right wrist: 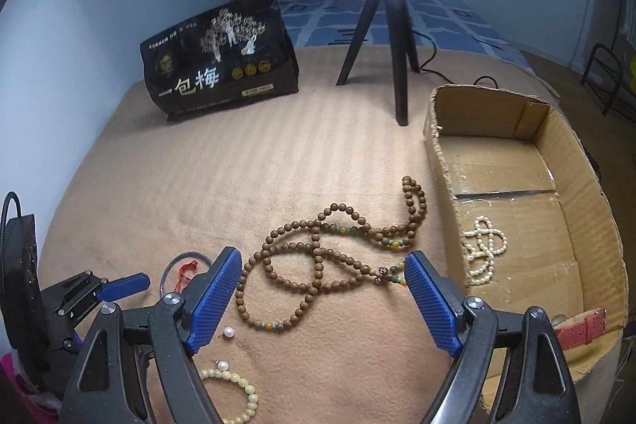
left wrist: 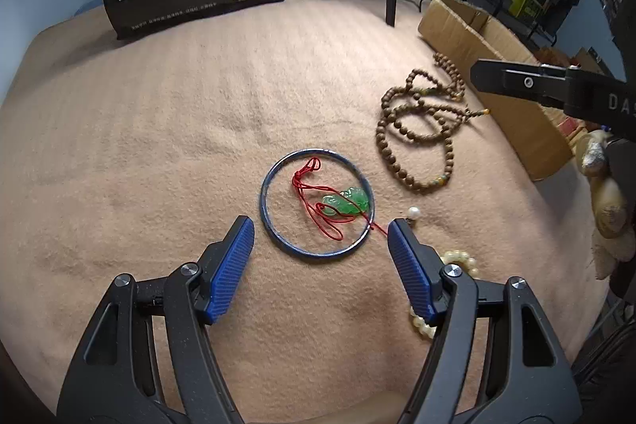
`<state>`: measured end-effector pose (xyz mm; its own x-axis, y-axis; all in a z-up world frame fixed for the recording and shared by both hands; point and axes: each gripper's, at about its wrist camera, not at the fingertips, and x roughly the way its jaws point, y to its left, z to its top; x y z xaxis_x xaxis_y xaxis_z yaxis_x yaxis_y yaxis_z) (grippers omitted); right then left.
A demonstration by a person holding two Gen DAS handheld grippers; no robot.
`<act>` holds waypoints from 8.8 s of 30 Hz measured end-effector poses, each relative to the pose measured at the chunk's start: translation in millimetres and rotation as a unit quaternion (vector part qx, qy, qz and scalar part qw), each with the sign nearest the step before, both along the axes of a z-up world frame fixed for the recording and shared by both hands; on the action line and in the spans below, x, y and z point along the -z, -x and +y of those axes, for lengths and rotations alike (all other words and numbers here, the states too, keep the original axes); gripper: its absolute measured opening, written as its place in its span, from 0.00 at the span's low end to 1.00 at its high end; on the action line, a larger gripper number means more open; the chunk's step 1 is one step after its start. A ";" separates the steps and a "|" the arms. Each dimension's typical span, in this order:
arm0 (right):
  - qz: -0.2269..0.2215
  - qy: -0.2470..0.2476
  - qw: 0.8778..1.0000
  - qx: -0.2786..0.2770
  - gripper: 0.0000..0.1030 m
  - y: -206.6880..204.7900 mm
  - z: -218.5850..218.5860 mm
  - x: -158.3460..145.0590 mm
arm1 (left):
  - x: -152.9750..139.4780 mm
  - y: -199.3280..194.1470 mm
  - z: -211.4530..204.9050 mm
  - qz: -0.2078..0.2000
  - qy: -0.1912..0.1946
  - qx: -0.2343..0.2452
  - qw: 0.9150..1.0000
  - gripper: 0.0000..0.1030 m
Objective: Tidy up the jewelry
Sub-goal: 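Move both tools back toward the blue bangle and wooden bead mala, then grasp the blue bangle with the left tool while the right tool grasps the wooden mala, then carry the bangle and mala into the cardboard box and release both, then move both tools back toward the yellow bead bracelet and jade pendant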
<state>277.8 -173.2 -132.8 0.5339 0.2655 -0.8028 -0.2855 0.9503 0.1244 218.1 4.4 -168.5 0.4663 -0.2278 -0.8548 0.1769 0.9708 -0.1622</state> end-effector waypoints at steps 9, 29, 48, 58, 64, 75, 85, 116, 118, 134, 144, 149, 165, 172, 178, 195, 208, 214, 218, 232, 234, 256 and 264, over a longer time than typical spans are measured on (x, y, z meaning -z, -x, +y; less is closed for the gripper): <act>0.016 0.010 1.000 -0.011 0.84 -10.5 11.4 12.0 | 10.9 -8.4 -14.1 -0.008 -0.043 0.004 0.999 0.72; 0.076 0.049 0.996 -0.013 0.86 -35.0 39.9 53.6 | 16.8 -20.3 -13.2 -0.010 -0.040 -0.008 0.999 0.76; 0.065 0.091 0.993 -0.036 0.40 -39.5 50.3 61.9 | 14.8 -21.0 -6.5 -0.009 -0.016 -0.016 1.000 0.71; 0.062 0.068 0.995 -0.033 0.10 -33.7 42.3 52.3 | 9.1 -16.0 0.1 -0.012 0.005 -0.024 1.000 0.70; 0.046 0.045 0.998 -0.028 0.10 -30.6 34.6 33.5 | -0.5 -11.2 2.4 -0.026 0.007 -0.028 0.999 0.70; -0.016 0.009 1.000 -0.022 0.10 -10.9 22.7 -31.4 | -35.6 -2.3 9.1 -0.053 0.032 -0.038 0.997 0.70; -0.065 -0.009 0.998 -0.012 0.10 8.9 6.5 -80.2 | -65.5 5.6 2.5 -0.079 0.036 -0.034 0.996 0.70; -0.135 -0.024 0.985 0.102 0.10 19.7 -128.1 -137.6 | -124.7 -31.6 -107.7 -0.134 0.059 0.045 0.988 0.70; -0.132 -0.022 0.985 0.106 0.10 15.2 -133.6 -133.7 | -125.7 -40.7 -117.7 -0.135 0.062 0.049 0.988 0.70; -0.091 -0.005 0.987 0.136 0.10 -16.1 -173.5 -93.0 | -103.3 -107.6 -178.5 -0.117 0.069 0.068 0.988 0.70; -0.062 -0.010 0.987 0.150 0.10 -29.9 -191.3 -67.0 | -80.6 -131.2 -204.7 -0.100 0.059 0.079 0.990 0.70; -0.051 -0.014 0.987 0.154 0.10 -32.5 -197.3 -58.5 | -70.0 -137.4 -210.9 -0.088 0.058 0.079 0.991 0.71; -0.035 -0.020 0.986 0.162 0.30 -30.7 -199.9 -53.5 | -65.5 -140.7 -208.5 -0.069 0.058 0.069 0.994 0.72; -0.043 -0.020 0.985 0.165 0.30 -24.8 -199.5 -62.6 | -76.9 -132.8 -197.6 -0.079 0.059 0.059 0.993 0.72; -0.055 -0.023 0.985 0.162 0.30 -15.6 -195.6 -75.1 | -93.2 -120.9 -186.7 -0.095 0.054 0.056 0.992 0.72; -0.085 -0.038 0.989 0.111 0.64 34.9 -154.7 -105.0 | -146.9 -51.1 -105.0 -0.150 0.020 0.028 0.988 0.72; -0.051 -0.014 0.999 0.007 0.64 81.7 -81.2 -73.5 | -127.2 9.3 -24.4 -0.123 0.009 -0.010 0.992 0.72; -0.006 -0.029 0.999 -0.030 0.64 91.0 -51.1 -44.9 | -102.8 20.4 -2.4 -0.099 0.018 -0.026 0.995 0.72; 0.032 -0.032 0.998 -0.041 0.63 91.4 -35.1 -18.9 | -84.8 22.9 4.7 -0.085 0.020 -0.026 0.996 0.72; 0.087 -0.008 0.992 -0.087 0.49 82.9 11.0 32.2 | -44.7 16.7 14.0 -0.041 0.042 -0.020 0.998 0.56; 0.092 -0.001 0.991 -0.094 0.46 82.4 16.6 36.9 | -40.2 15.8 13.6 -0.037 0.040 -0.018 0.998 0.56; 0.092 0.053 0.987 -0.118 0.32 84.4 41.3 60.7 | -8.1 4.7 -3.6 -0.012 0.025 0.006 1.000 0.52; 0.093 0.052 0.988 -0.116 0.29 82.4 41.1 61.9 | 3.2 -4.6 -12.4 -0.005 0.017 0.006 1.000 0.48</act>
